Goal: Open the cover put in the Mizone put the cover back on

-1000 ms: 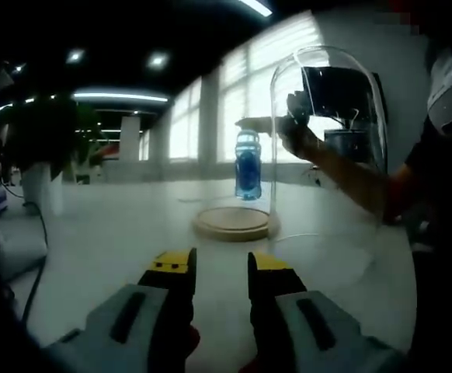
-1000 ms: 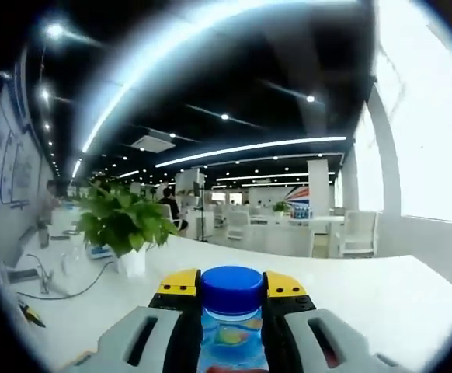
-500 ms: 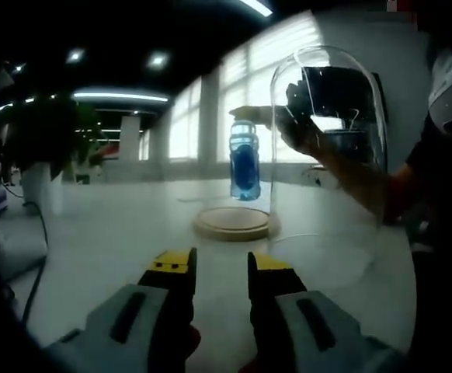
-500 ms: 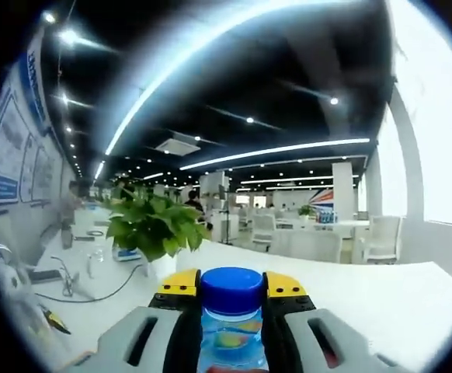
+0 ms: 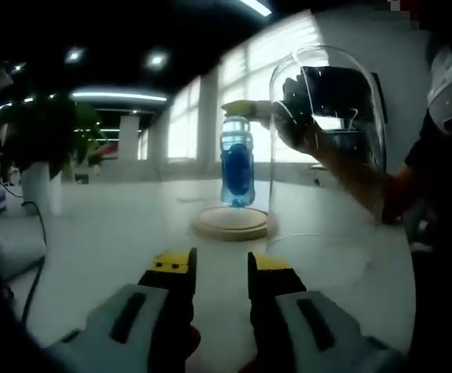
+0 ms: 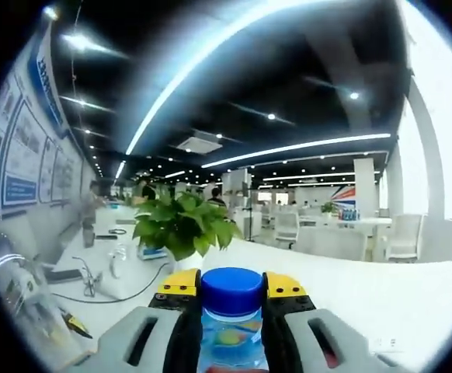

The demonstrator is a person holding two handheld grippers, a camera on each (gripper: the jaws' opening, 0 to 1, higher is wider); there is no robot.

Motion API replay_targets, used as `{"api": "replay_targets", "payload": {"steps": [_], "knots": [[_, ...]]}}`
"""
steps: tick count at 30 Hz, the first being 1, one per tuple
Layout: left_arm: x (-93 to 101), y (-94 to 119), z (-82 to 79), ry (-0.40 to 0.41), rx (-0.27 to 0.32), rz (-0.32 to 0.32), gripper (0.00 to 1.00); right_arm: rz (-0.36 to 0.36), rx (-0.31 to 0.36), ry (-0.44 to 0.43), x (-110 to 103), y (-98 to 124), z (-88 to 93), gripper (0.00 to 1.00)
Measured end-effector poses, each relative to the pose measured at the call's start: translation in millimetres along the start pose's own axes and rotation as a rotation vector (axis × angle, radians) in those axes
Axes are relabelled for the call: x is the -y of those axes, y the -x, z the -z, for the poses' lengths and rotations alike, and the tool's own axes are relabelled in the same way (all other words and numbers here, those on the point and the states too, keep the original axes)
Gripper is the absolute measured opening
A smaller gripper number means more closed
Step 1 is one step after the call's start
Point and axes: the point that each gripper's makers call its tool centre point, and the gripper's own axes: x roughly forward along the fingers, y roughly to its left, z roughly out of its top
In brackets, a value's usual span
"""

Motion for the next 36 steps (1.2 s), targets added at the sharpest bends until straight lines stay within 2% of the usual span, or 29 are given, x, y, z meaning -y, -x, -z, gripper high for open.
{"api": "replay_targets", "payload": {"steps": [13, 14, 16, 20, 36], "knots": [[-0.6, 0.7, -0.2, -0.006, 0.001, -0.003, 0.22, -0.048, -0.045, -0.004, -18.6, -11.3, 18.2, 0.22], [-0.5, 0.8, -0.3, -0.006, 0.002, -0.002, 0.22, -0.048, -0.018, -0.005, -19.1, -11.4, 15.4, 0.22], [0.4, 0.8, -0.2, -0.010, 0.001, 0.000, 0.22, -0.062, -0.042, 0.017, -20.4, -7.4, 18.1, 0.22], [0.8, 0.4, 0.6, -0.010, -0.002, 0.003, 0.22, -0.045, -0.039, -0.013, -16.0, -4.9, 18.6, 0.22], [0.6, 0.4, 0.7, -0.011, -0.003, 0.000, 0.22, -0.054, -0.036, -0.006, -16.4, -5.9, 19.7, 0.23]]}}
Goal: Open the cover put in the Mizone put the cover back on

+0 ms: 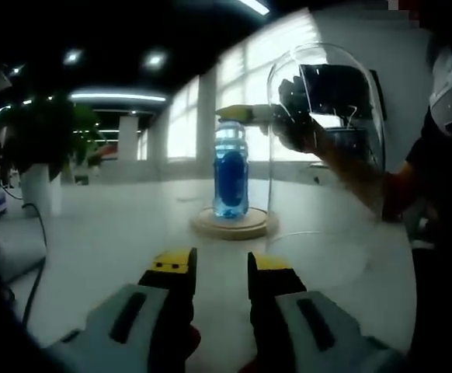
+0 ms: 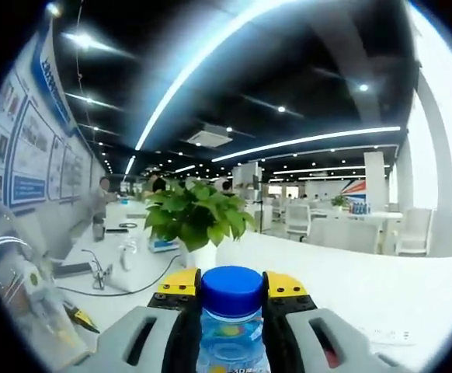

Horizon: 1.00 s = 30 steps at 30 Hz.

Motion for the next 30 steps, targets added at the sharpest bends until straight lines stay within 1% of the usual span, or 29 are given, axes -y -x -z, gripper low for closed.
{"api": "replay_targets", "payload": {"steps": [12, 30], "knots": [[0.5, -0.5, -0.1, -0.005, 0.001, 0.001, 0.22, -0.005, 0.003, 0.003, 0.4, -0.1, 0.3, 0.23], [-0.1, -0.4, -1.5, -0.001, 0.007, -0.002, 0.22, -0.002, 0.025, -0.026, 1.3, 3.0, 3.0, 0.23]]}}
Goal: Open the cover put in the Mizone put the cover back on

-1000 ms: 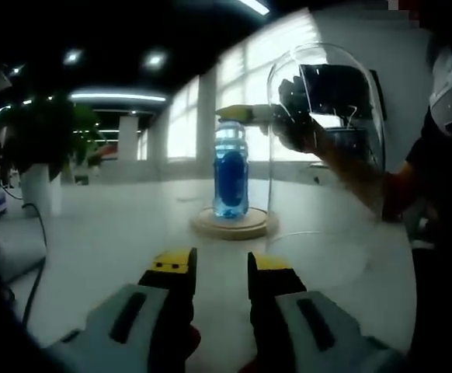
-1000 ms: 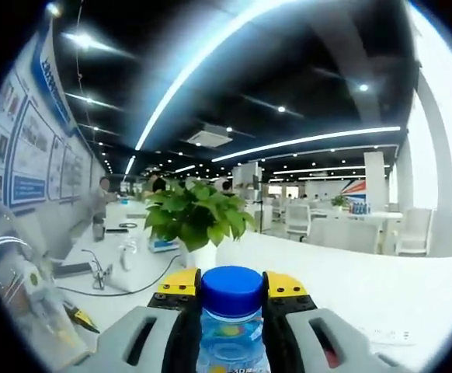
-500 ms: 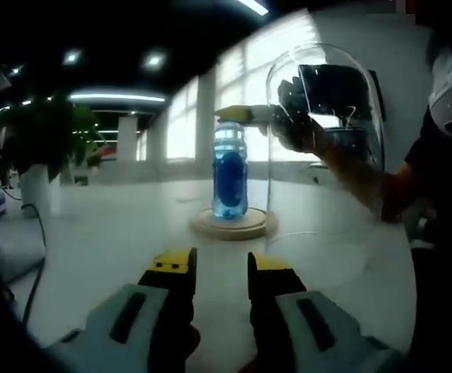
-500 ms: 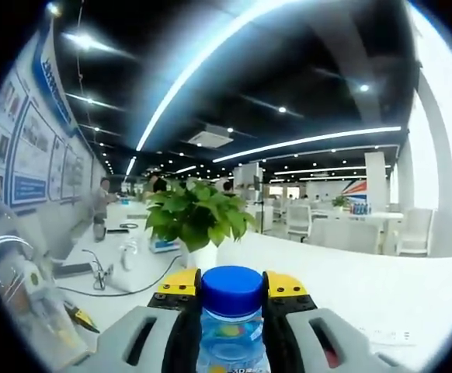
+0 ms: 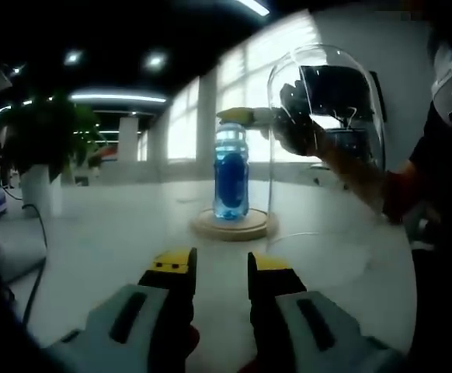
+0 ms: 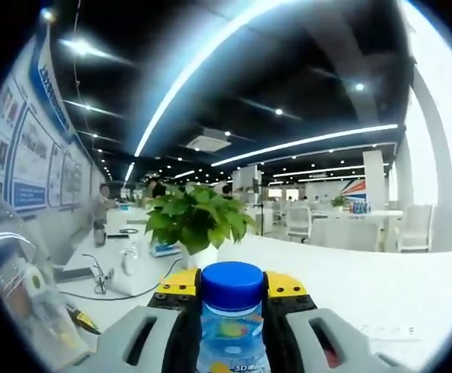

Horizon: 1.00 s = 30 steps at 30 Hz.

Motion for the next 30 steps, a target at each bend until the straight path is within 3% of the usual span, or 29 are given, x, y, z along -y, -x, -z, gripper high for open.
{"api": "replay_targets", "payload": {"steps": [17, 30], "knots": [[1.6, 1.5, -1.4, 0.002, 0.009, 0.012, 0.22, 0.033, -0.017, 0.049, -0.3, 29.0, 3.4, 0.19], [0.5, 0.8, -2.4, -0.001, 0.005, 0.015, 0.22, 0.096, -0.029, 0.038, 9.0, 70.2, 13.7, 0.19]]}}
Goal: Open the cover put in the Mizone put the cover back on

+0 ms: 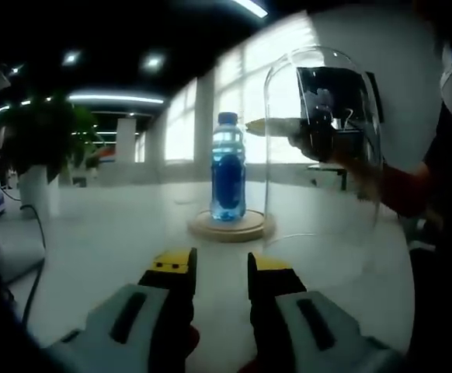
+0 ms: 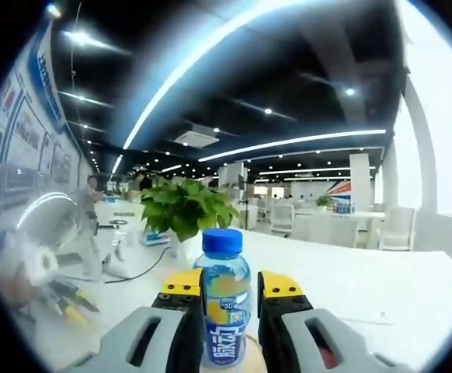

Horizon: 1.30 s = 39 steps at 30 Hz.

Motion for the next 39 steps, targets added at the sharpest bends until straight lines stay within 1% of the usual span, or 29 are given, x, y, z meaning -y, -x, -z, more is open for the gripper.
{"api": "replay_targets", "payload": {"steps": [4, 14, 19, 22, 25, 28, 32, 35, 37, 39], "knots": [[2.0, -0.8, -0.6, -0.001, -0.001, -0.002, 0.22, 0.020, -0.002, -0.006, 3.9, 12.2, 5.3, 0.19], [3.0, -1.4, -0.6, -0.003, -0.003, -0.005, 0.22, 0.053, 0.004, -0.058, 0.0, 47.6, 21.6, 0.18], [11.0, -2.5, -1.7, -0.007, -0.005, -0.007, 0.22, 0.070, 0.019, -0.065, -1.8, 65.8, 23.3, 0.18], [15.1, -2.6, -2.8, -0.008, -0.004, -0.007, 0.22, 0.084, 0.024, -0.070, -3.6, 77.5, 27.9, 0.18], [21.0, -3.8, -4.1, -0.006, -0.003, -0.007, 0.22, 0.103, 0.015, -0.071, -4.6, 89.0, 38.0, 0.18], [20.0, -4.0, -3.5, -0.007, -0.006, -0.008, 0.22, 0.116, -0.001, -0.066, -6.7, 101.0, 46.2, 0.18], [15.3, -3.4, -2.5, -0.006, -0.006, -0.009, 0.22, 0.127, -0.004, -0.072, -8.3, 114.6, 55.7, 0.18], [14.5, -2.8, -2.6, -0.006, -0.004, 0.000, 0.22, 0.130, -0.014, -0.074, -8.2, 125.7, 70.7, 0.18], [14.1, -2.1, -3.0, -0.006, 0.000, 0.006, 0.22, 0.140, -0.020, -0.084, -4.5, 132.8, 80.0, 0.18], [13.1, -1.3, -3.0, -0.005, 0.001, 0.005, 0.22, 0.143, -0.018, -0.094, -3.5, 137.6, 84.8, 0.17]]}}
